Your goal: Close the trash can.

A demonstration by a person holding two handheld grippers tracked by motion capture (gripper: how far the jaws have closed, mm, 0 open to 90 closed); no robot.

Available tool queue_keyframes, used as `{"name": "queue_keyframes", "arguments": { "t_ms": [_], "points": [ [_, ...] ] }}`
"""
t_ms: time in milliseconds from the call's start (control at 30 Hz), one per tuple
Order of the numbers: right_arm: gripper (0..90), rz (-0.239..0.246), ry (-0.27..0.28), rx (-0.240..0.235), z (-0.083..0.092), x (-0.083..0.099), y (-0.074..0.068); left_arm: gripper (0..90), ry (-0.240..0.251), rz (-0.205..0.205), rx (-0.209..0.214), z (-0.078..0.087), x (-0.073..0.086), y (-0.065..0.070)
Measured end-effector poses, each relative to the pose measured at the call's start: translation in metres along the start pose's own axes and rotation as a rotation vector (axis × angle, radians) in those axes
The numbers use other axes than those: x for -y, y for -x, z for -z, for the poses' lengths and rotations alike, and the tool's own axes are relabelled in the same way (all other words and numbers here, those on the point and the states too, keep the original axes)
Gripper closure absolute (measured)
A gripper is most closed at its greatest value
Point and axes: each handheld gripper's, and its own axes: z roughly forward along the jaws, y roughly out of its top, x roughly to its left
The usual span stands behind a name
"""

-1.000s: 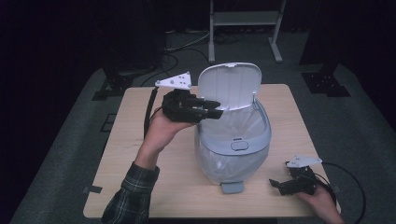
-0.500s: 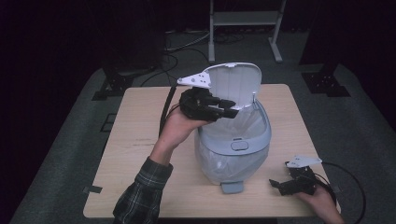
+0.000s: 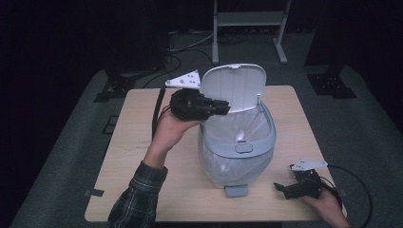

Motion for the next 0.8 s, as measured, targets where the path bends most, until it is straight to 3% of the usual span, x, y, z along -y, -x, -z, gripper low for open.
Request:
{"name": "queue_keyframes", "arguments": {
  "t_ms": [100,167,467,800],
  "points": [
    [0.6,0.0,0.0,0.0,0.0,0.0,0.0,90.0,0.001,0.006,-0.024,0.013,0.003,-0.005],
    [0.6,0.0,0.0,0.0,0.0,0.0,0.0,90.0,-0.002,0.014,-0.056,0.023,0.006,-0.01],
    [0.6,0.0,0.0,0.0,0.0,0.0,0.0,90.0,0.036,0.048,-0.115,0.054,0.016,-0.026],
    [0.6,0.0,0.0,0.0,0.0,0.0,0.0,90.0,0.079,0.076,-0.183,0.06,0.017,-0.049]
  ]
}}
